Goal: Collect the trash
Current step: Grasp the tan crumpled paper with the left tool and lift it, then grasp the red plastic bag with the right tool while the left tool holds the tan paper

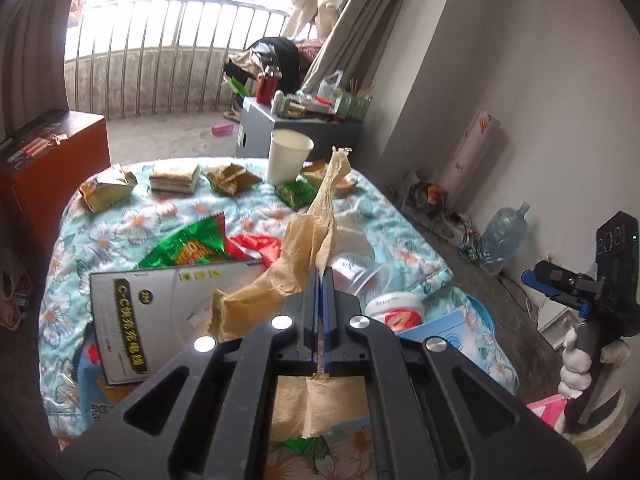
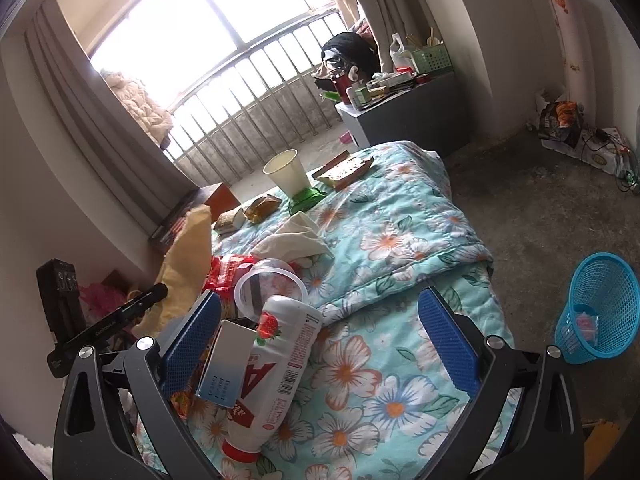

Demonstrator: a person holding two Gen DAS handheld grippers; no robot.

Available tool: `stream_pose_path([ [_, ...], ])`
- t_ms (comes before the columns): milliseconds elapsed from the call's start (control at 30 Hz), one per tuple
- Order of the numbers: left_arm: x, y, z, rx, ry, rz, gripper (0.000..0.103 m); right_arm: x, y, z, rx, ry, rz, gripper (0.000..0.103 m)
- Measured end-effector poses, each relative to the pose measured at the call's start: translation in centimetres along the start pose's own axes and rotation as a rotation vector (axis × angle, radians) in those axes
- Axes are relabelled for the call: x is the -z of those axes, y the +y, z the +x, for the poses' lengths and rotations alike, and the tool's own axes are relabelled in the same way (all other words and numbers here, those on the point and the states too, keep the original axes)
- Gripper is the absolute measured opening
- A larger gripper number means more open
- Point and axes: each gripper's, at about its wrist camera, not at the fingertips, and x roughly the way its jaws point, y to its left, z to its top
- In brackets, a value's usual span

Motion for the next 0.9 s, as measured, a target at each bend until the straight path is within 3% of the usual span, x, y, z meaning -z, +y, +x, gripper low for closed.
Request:
stream_pose_path([
  [200,-1.3,0.4,-5.0,-0.046,-0.177,0.013,0.0,-2.2,1.8,1.6,-0.085,0.038,-0.01,0.094],
  [333,-1.5,1.3,-6.6,-0.073,-0.226,-0.004,0.0,-4.0,4.0,3.7,-0.18,0.109,-0.035,0.088],
  [467,-1.3,2.7,-7.7,-0.082,-0.248,-0.035,0.0,-5.5,6.5,7.4,-0.23,0.239,-0.082,0.084],
  [767,-0.6,4.7,-8.8,-0.073,-0.266,-0.092,0.0,-5.7,13.7,17.1,-0.165,0.547,-0.339,0.075],
  [900,-0.3,5.4,-8.9,-0.074,-0.264,-0.11,0.0,-4.7,16.0,20.2,-0.105,0.634,-0.442,0.075],
])
